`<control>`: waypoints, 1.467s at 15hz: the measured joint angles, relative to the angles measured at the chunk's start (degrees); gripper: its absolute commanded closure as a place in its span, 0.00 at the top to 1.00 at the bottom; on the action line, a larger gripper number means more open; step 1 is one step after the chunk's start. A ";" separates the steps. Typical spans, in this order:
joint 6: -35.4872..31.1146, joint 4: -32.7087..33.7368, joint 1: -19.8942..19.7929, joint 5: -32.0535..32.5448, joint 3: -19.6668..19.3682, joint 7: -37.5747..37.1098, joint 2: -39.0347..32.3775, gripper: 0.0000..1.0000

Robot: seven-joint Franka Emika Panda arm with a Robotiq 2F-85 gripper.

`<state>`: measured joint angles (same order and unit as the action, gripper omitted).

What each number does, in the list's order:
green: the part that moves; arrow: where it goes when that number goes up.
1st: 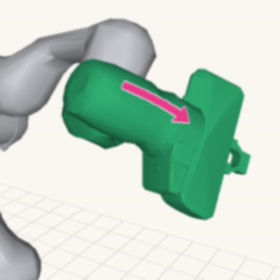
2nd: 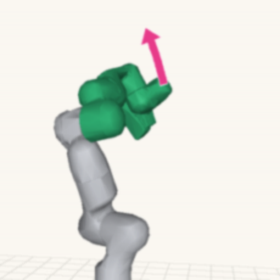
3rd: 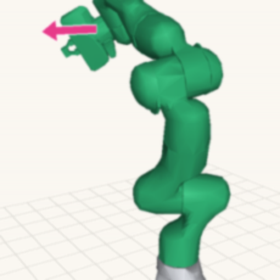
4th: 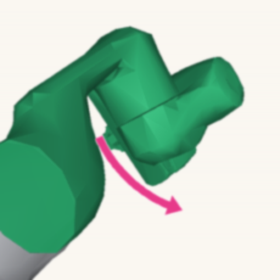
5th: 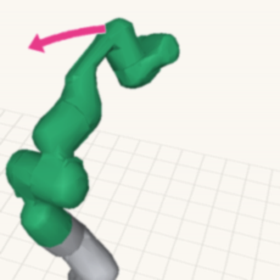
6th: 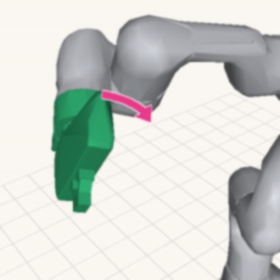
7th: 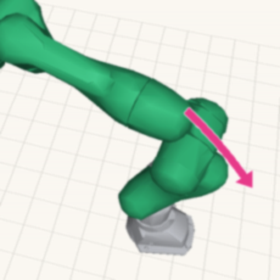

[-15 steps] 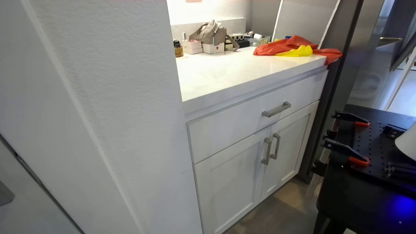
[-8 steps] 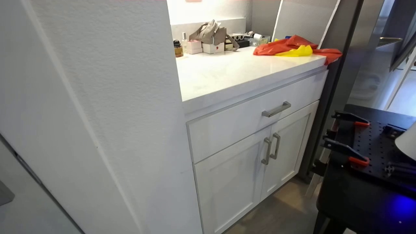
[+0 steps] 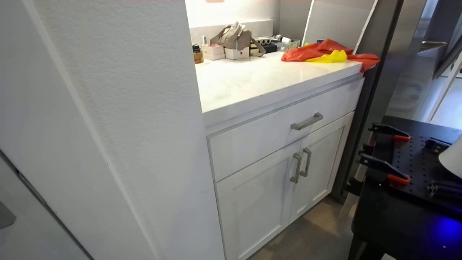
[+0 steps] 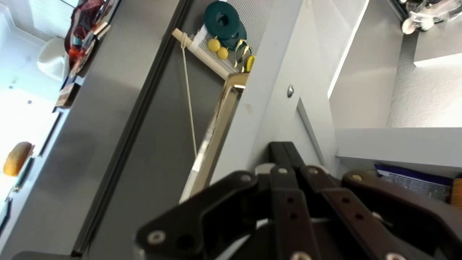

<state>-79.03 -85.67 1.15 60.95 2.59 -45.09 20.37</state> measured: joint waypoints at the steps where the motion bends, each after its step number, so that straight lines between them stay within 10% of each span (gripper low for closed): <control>1: 0.00 -0.08 -0.30 -0.44 -0.75 0.00 0.46 0.00; 13: -0.02 -0.11 -5.41 -3.27 -7.37 0.01 2.27 0.00; 14: -0.05 -0.11 -5.57 -3.57 -7.48 0.01 2.27 0.26; 22: -5.09 -0.22 -3.65 -11.06 -4.70 4.95 1.83 0.80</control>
<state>-84.12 -85.90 -2.50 49.89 -2.11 -40.14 22.20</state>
